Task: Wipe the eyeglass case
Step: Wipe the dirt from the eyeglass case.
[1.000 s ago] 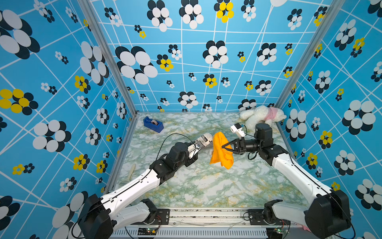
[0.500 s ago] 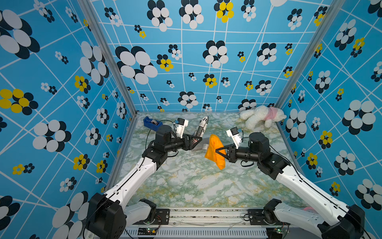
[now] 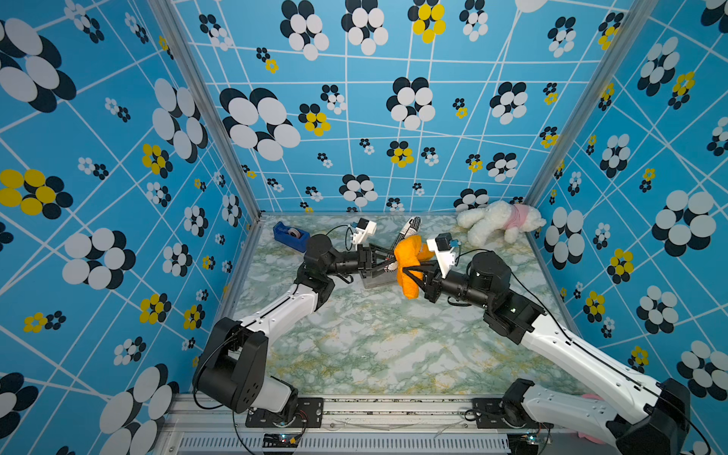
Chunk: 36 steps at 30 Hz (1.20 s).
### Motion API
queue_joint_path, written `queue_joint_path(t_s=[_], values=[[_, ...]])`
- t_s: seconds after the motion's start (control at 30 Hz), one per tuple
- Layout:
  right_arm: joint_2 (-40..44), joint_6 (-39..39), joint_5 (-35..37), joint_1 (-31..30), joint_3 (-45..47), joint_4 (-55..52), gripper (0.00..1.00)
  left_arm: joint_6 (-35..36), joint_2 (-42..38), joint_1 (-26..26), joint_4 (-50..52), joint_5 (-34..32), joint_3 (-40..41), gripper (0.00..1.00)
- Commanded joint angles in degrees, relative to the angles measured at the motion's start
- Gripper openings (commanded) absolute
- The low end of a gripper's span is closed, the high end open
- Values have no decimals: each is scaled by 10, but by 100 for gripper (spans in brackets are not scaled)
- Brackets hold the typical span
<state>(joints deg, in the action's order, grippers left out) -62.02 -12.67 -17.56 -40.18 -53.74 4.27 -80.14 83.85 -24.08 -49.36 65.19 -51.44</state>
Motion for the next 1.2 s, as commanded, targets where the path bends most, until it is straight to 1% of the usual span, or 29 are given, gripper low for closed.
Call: queue_joint_path(t_s=[0.0, 0.07, 0.13, 0.23, 0.3, 0.37, 0.43, 0.47, 0.53, 0.6, 0.67, 0.73, 0.77, 0.83, 1.03, 1.17], values=[[-2, 49, 32, 28, -68, -27, 0, -19, -20, -21, -37, 70, -4, 6], [-8, 56, 26, 56, -97, -60, 0, 30, -34, -24, 35, 73, -5, 5], [-14, 66, 18, 74, -118, -79, 0, 64, -48, -28, 80, 77, -5, 5], [-29, 82, 21, 78, -147, -105, 0, 75, -58, -34, 92, 81, -7, 5], [-39, 80, 10, 79, -152, -107, 0, 75, -62, -34, 90, 80, -7, 5], [-42, 53, -21, 79, -131, -77, 0, 75, -65, -34, 86, 80, -9, 5], [-36, 9, -57, 76, -91, -21, 0, 71, -65, -33, 84, 80, -12, 5], [-31, -12, -63, 71, -68, 0, 0, 69, -65, -33, 82, 80, -13, 4], [-20, -21, -58, 49, -39, 15, 0, 65, -63, -33, 77, 82, -14, 4], [-3, -15, -34, 16, -11, 14, 0, 61, -62, -33, 74, 86, -19, 3], [11, -29, -29, 10, 20, 31, 0, 60, -61, -32, 74, 91, -26, 3], [19, -23, -14, 11, 35, 29, 0, 60, -61, -31, 77, 96, -32, 3], [20, -11, -6, 15, 37, 20, 0, 60, -61, -31, 80, 98, -34, 3], [15, -3, -14, 33, 33, 16, 0, 59, -62, -31, 83, 100, -36, 3], [-18, -5, -83, 122, -18, 29, 0, 57, -67, -31, 91, 101, -34, 1], [-59, -9, -130, 154, -68, 43, 0, 44, -65, -31, 81, 103, -33, 0]])
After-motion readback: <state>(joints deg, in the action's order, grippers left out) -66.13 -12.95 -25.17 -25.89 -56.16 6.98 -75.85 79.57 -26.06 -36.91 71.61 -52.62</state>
